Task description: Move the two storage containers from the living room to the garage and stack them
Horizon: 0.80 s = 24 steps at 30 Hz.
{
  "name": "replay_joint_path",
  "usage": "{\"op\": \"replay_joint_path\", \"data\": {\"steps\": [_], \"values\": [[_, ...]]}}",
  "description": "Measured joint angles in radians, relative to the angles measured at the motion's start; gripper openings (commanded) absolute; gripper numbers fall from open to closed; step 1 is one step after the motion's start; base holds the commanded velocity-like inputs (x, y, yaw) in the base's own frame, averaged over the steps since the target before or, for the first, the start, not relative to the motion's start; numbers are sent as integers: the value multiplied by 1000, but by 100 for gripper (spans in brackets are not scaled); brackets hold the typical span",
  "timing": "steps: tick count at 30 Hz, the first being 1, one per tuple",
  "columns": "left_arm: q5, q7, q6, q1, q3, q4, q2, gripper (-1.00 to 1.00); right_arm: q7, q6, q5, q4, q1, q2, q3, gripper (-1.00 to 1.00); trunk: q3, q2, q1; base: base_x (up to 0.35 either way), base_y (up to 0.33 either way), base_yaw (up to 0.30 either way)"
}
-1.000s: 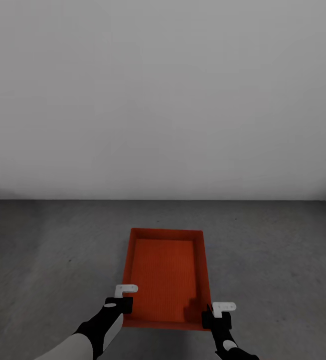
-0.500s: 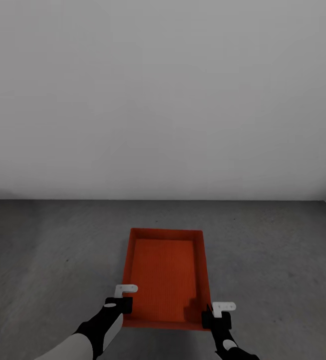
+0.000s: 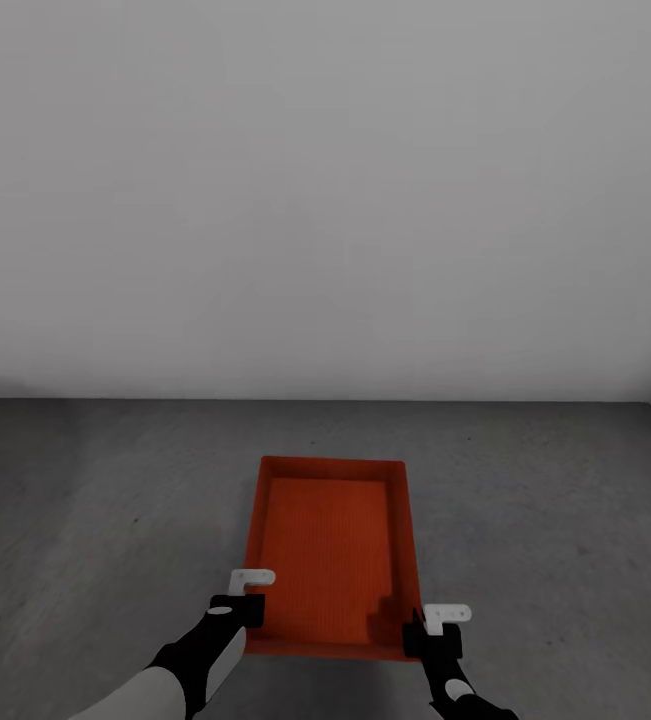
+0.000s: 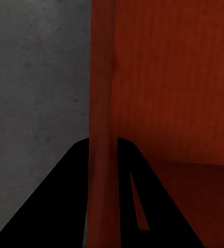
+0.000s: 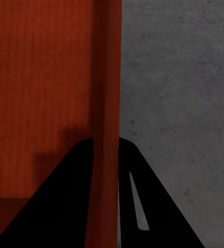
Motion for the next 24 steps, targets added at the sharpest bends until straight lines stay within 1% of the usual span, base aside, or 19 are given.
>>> {"op": "replay_joint_path", "data": {"steps": [13,19,24], "values": [[1,0,0,0,-1,0,0,-100,0,-2,-1,2,0,1,0,-100,0,0,0,0,0,3],[1,0,0,0,1,0,0,-100,0,4,-1,-3,0,0,3,-100,2,0,0,0,0,108],[1,0,0,0,2,0,0,-100,0,4,0,-4,0,-1,2,-100,2,0,0,0,0,27]]}}
